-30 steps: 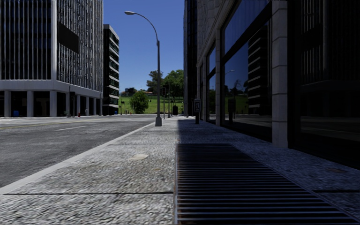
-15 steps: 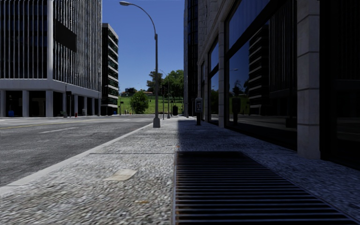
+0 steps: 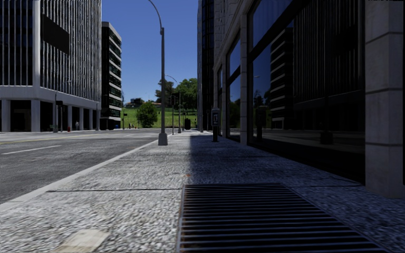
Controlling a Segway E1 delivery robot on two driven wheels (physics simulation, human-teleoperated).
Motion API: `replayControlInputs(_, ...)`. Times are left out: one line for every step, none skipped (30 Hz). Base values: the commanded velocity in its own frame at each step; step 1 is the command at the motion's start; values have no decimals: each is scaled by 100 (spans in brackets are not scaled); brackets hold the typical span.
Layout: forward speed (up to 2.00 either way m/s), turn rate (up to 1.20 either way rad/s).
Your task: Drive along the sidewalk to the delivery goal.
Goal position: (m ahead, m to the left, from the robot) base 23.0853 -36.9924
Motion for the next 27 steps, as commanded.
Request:
replayControlInputs(184,0)
replayControlInputs(184,0)
replayControlInputs(184,0)
replayControlInputs(184,0)
replayControlInputs(184,0)
replayControlInputs(184,0)
replayControlInputs(184,0)
replayControlInputs(184,0)
replayControlInputs(184,0)
replayControlInputs(184,0)
replayControlInputs(184,0)
replayControlInputs(184,0)
replayControlInputs(184,0)
replayControlInputs(184,0)
replayControlInputs(184,0)
replayControlInputs(184,0)
replayControlInputs(184,0)
replayControlInputs(184,0)
replayControlInputs(184,0)
replayControlInputs(184,0)
replayControlInputs(184,0)
replayControlInputs(185,0)
replayControlInputs(185,0)
replayControlInputs(185,0)
replayControlInputs(185,0)
replayControlInputs(185,0)
replayControlInputs(185,0)
